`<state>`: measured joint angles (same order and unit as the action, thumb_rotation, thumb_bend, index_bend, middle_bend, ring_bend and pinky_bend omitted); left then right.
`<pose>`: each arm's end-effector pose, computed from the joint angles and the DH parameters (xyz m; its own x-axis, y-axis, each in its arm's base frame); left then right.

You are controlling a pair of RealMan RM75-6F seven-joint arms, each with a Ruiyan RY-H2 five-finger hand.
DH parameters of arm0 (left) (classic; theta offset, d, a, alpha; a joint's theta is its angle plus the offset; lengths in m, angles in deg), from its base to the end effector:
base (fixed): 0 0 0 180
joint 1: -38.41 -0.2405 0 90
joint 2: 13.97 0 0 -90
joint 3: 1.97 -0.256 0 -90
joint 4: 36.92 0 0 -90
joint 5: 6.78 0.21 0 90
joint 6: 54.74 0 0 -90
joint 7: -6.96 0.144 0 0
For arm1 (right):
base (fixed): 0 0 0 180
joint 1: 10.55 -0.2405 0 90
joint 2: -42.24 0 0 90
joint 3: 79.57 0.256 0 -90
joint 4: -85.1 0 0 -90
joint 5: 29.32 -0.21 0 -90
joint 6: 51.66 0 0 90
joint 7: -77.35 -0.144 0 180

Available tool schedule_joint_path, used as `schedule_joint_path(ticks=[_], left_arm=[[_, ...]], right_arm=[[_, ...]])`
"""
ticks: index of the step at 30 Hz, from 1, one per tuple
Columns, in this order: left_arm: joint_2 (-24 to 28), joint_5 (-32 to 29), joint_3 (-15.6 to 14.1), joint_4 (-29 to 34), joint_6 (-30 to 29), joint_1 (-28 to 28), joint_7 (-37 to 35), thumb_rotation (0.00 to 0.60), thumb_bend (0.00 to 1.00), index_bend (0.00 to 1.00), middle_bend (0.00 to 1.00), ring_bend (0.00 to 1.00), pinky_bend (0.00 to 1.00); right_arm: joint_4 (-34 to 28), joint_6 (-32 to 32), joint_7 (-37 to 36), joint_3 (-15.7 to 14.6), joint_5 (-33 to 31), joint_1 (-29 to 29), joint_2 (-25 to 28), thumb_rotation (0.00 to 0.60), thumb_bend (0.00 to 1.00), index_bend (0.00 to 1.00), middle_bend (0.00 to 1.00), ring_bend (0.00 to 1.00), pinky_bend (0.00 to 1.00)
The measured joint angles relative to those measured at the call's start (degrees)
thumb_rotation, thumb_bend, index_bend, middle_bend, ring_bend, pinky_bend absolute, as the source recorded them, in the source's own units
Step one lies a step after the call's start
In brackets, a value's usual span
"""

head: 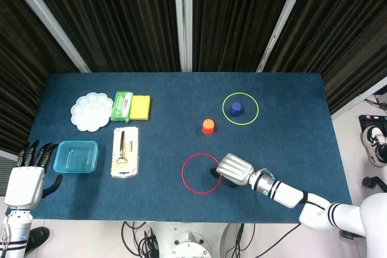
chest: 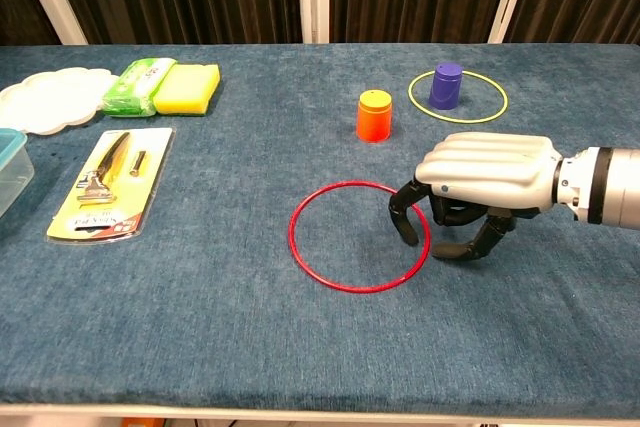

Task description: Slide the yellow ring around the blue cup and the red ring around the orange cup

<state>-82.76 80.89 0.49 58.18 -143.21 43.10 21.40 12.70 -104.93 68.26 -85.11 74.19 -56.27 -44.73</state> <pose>-0.2878 0.1770 0.1352 0.5050 -0.0478 0.8618 0.8616 -0.0309 -0.5066 -0.1742 -0.2984 -0.0421 0.6701 -0.2890 0.6837 -0.5623 -0.7989 0.2134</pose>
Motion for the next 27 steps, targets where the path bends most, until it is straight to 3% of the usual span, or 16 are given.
schedule_joint_path(ticks=[16, 27], left_arm=[[-0.33, 0.44, -0.14, -1.28, -0.37, -0.25, -1.35, 0.6, 0.27, 0.12, 0.12, 0.01, 0.0], [0.01, 0.71, -0.05, -0.94, -0.17, -0.03, -1.06, 0.6, 0.27, 0.12, 0.12, 0.01, 0.0]], right_arm=[[3.96, -1.54, -0.03, -0.14, -2.3, 0.73, -3.95, 0.6, 0.33, 0.66, 1.0, 1.0, 1.0], [-0.94, -1.35, -1.06, 1.95, -6.26, 0.49, 1.63, 0.6, 0.33, 0.67, 1.0, 1.0, 1.0]])
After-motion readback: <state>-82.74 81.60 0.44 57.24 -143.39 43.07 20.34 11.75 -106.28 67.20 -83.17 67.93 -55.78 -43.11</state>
